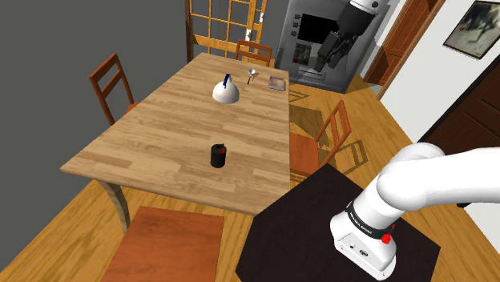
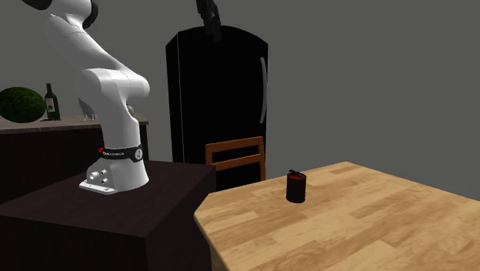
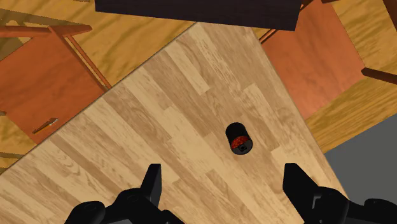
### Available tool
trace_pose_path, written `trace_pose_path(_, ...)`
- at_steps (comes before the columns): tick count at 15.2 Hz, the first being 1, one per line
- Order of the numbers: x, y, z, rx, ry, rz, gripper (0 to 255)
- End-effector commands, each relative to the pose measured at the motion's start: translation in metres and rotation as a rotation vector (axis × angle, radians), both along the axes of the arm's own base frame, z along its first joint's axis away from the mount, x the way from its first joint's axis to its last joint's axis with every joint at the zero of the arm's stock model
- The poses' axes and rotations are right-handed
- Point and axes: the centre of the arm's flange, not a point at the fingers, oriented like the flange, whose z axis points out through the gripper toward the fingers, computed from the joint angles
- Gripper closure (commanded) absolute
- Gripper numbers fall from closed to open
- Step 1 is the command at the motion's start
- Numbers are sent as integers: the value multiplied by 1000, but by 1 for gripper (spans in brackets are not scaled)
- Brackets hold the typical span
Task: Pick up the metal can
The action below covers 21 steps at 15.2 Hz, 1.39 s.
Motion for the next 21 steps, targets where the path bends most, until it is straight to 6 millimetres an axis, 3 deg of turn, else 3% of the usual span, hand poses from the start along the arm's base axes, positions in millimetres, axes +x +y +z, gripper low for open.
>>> trace_pose_path(1,0,0,0,0,0,0,0)
trace_pose_path(21,159,86,-202,-28,87,51,0)
